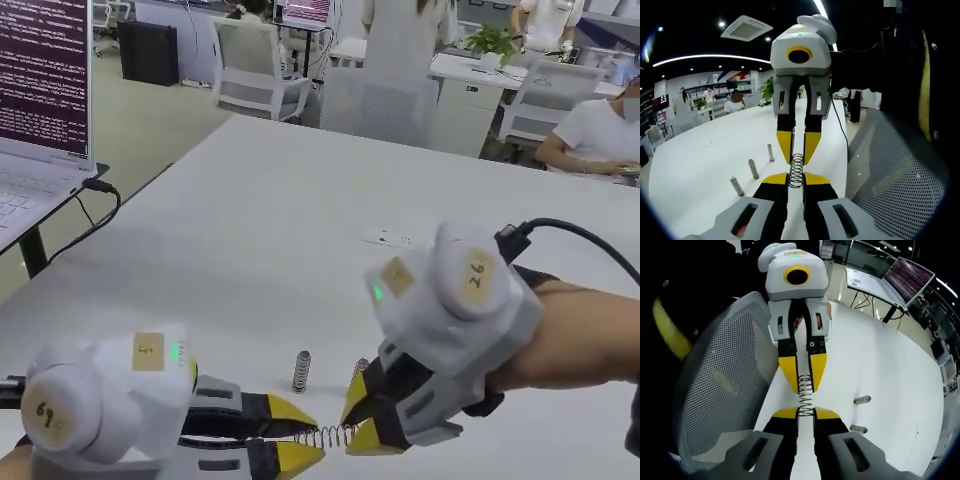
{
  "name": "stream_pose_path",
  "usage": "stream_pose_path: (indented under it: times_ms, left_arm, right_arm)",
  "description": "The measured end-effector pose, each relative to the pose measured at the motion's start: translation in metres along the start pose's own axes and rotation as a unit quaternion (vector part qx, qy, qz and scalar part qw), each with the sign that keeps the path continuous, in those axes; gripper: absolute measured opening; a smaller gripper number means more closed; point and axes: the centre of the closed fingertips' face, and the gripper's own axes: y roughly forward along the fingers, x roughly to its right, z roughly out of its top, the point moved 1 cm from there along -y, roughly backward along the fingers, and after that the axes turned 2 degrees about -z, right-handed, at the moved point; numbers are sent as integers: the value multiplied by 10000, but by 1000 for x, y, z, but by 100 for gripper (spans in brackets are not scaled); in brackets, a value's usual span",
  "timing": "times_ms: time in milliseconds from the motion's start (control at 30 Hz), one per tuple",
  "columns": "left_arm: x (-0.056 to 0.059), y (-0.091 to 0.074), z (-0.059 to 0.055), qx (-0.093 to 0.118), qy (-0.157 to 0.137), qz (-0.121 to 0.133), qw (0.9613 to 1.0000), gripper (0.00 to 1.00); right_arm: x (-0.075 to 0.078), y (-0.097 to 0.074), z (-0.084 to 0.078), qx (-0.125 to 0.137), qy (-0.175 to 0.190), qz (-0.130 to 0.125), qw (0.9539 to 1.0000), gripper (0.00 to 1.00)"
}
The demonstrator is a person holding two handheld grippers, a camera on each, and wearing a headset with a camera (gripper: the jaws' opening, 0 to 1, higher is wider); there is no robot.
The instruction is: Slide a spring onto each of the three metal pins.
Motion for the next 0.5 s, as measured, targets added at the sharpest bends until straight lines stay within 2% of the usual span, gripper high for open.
stream_pose_path:
  times_ms: [133,200,500]
  left_arm:
    - [1,0,0,-31,-8,-35,10000,3]
    - [1,-2,2,19,-49,-23,10000,3]
    - [3,-3,6,91,-42,-43,9999,3]
  right_arm:
    - [-3,3,-2,41,60,67,10000,12]
    - [-4,4,-4,43,85,73,9999,13]
    - [-2,6,-2,136,171,1,9998,8]
